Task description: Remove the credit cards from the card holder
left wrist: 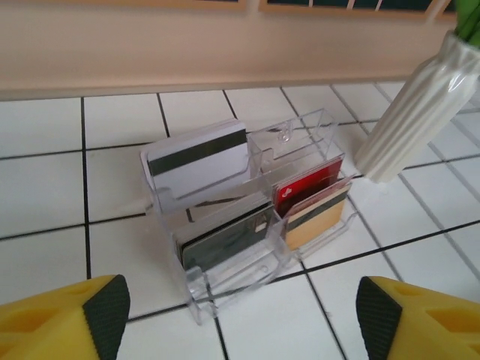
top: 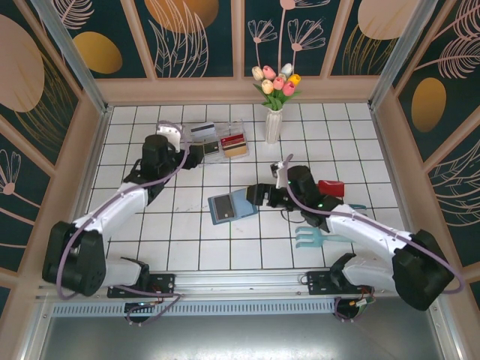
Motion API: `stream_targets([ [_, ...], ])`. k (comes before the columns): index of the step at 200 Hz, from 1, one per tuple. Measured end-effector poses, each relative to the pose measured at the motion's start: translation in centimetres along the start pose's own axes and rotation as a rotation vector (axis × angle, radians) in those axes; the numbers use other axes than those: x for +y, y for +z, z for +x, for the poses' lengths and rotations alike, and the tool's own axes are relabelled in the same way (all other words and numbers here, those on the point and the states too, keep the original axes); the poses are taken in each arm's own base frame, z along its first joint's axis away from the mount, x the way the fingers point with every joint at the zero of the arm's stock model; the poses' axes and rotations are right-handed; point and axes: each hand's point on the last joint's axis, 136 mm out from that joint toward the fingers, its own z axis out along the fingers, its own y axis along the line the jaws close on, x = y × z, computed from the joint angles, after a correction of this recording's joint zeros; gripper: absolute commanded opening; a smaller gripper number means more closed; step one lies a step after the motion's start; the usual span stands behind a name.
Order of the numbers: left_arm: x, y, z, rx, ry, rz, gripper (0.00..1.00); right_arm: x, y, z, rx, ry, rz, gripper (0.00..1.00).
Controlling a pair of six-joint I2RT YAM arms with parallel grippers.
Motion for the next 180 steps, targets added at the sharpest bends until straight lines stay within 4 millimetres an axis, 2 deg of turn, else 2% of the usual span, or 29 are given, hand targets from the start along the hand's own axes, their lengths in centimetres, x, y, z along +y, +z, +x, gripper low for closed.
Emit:
stream_targets([
  [37, -0.2, -3.9, 1.3, -0.069, -0.184, 0.027, 0.94, 0.1, 3.0, 2.5, 0.105, 0.021, 0.065, 0.85],
  [59, 0.1, -5.2, 3.1, -0.066, -0.317, 0.031, 0.94, 0.5, 5.0, 3.1, 0.151, 0.044, 0.107, 0.74],
  [99, -0.1, -5.5, 6.3, 0.007, -0.467, 0.060, 0.99, 0.9, 7.1, 2.6, 0.172, 0.100, 0.144, 0.61],
  [131, 0.0, -5.5, 7.6, 0.051, -0.525, 0.048, 0.98, 1.1, 8.8, 2.1, 0.185, 0.115, 0.155, 0.52],
  [154, 0.2, -5.2, 8.7, 0.093, -0.550, 0.034, 0.98, 0.0, 10.1, 2.6, 0.213, 0.129, 0.182, 0.43],
  [180, 0.0, -4.4, 11.0, 0.187, -0.583, 0.032, 0.88, -1.8, 10.7, 3.2, 0.243, 0.156, 0.213, 0.40],
])
